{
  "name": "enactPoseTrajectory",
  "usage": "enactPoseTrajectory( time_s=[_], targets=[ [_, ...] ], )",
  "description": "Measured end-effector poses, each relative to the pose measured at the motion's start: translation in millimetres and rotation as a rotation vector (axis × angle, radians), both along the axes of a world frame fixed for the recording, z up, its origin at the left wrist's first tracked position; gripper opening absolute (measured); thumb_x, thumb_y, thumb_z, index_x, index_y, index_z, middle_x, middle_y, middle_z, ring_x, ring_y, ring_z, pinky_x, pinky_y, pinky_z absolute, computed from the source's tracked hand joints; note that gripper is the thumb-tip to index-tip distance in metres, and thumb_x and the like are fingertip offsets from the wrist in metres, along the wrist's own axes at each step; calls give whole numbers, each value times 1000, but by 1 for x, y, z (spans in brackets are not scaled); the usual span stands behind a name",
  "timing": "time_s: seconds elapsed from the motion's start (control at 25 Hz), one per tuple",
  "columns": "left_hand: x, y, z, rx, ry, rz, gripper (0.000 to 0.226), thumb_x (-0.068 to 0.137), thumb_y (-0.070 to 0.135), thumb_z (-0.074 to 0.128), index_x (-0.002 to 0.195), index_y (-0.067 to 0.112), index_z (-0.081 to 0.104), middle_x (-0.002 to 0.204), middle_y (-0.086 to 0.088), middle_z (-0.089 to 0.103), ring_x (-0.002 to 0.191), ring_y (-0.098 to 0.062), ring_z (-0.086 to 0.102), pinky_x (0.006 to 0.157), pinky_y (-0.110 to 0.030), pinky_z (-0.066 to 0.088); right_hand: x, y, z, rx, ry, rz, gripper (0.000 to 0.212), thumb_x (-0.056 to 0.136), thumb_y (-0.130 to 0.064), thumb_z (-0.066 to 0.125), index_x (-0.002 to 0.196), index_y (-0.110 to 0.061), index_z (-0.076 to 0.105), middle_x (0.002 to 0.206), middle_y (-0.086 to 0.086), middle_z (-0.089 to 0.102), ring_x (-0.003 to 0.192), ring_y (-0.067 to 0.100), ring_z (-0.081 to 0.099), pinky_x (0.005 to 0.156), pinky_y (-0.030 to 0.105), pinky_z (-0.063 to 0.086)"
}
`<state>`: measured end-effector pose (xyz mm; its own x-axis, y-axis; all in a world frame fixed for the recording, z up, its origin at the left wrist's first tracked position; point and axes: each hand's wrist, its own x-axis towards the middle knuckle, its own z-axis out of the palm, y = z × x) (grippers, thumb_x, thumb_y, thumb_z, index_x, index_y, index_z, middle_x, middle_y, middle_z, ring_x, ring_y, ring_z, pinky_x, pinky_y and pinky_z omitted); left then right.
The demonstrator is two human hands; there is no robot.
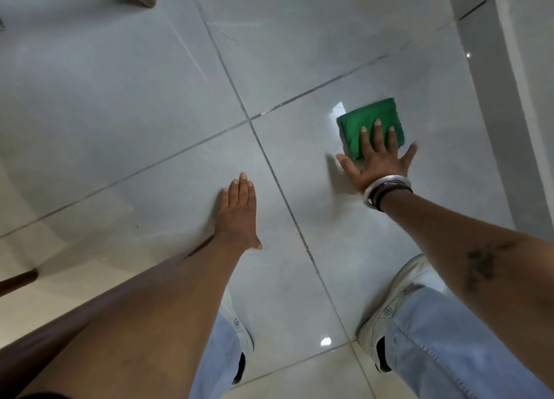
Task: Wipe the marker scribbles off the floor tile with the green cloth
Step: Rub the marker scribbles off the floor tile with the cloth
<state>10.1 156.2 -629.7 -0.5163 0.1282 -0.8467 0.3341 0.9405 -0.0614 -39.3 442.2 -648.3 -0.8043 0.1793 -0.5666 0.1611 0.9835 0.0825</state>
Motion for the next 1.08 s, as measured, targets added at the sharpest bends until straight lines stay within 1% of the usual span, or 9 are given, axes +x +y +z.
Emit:
enactPoseTrajectory(
  time_s=[0.04, 0.08, 0.16, 0.24, 0.28, 0.44, 0.6, 0.88, 1.08],
  targets=[
    [2, 4, 0, -9, 11, 5, 146, 61, 65, 78, 151, 0, -16, 160, -21, -24, 150, -34, -16, 124, -48, -4, -1, -9, 3, -29, -42, -62, 95, 79, -81, 13, 153, -21, 12, 165, 6, 4, 150, 33, 2, 112, 67, -4],
    [2, 6, -1, -20, 25, 11, 146, 60, 67, 77, 151, 0, -16, 160, -21, -23, 150, -35, -15, 124, -48, -2, 3, -18, 4, -79, -58, 43, 101, 76, -83, 7, 153, -19, 13, 165, 6, 3, 149, 34, 0, 112, 64, -6],
    [-1, 7, -2, -20, 34, 15, 146, 60, 69, 76, 151, -1, -15, 161, -22, -22, 151, -35, -13, 124, -48, -1, 24, -25, 5, -202, -111, 561, 104, 71, -83, -8, 154, -23, 13, 165, 3, 1, 150, 32, -5, 112, 61, -14],
    [-3, 2, -3, -8, 18, 4, 146, 60, 68, 77, 151, 0, -15, 161, -22, -21, 151, -35, -13, 122, -48, -3, 35, -17, 10, -256, -175, 934, 90, 78, -76, 0, 153, -28, 11, 164, -2, 0, 150, 28, -5, 111, 60, -19],
    [-2, 1, -3, -5, 18, -5, 146, 60, 67, 78, 151, 0, -15, 161, -22, -21, 151, -35, -13, 122, -48, -3, 39, -17, 7, -249, -163, 930, 84, 81, -74, 6, 153, -30, 12, 164, -3, 1, 150, 27, -3, 112, 60, -19],
    [7, 5, -6, 10, 84, 19, 148, 57, 68, 78, 151, 0, -14, 162, -21, -19, 151, -35, -11, 123, -47, 0, 13, -75, 4, -237, -85, 531, 85, 83, -79, 19, 152, -30, 20, 164, -2, 8, 150, 26, 0, 111, 61, -17],
    [4, 3, -9, 30, 68, 27, 147, 57, 70, 77, 152, 1, -13, 162, -20, -16, 151, -34, -8, 123, -47, 2, -16, -104, 0, -185, -69, 554, 84, 84, -76, 20, 152, -26, 20, 164, 2, 11, 150, 30, 2, 109, 59, -20],
    [-5, 0, 1, 23, -4, 10, 142, 62, 68, 74, 152, 2, -12, 162, -20, -20, 151, -33, -11, 124, -46, -1, 92, -23, 25, -128, -252, 699, 82, 86, -70, 21, 154, -26, 9, 165, 0, -1, 150, 30, -4, 109, 61, -20],
    [-2, 9, 1, 19, 17, 57, 145, 59, 68, 76, 152, 1, -12, 162, -21, -18, 151, -33, -9, 124, -46, 1, 3, -84, 4, -94, -81, 347, 83, 86, -74, 16, 153, -24, 14, 165, 5, 6, 149, 34, 2, 111, 65, -14]
  ],
)
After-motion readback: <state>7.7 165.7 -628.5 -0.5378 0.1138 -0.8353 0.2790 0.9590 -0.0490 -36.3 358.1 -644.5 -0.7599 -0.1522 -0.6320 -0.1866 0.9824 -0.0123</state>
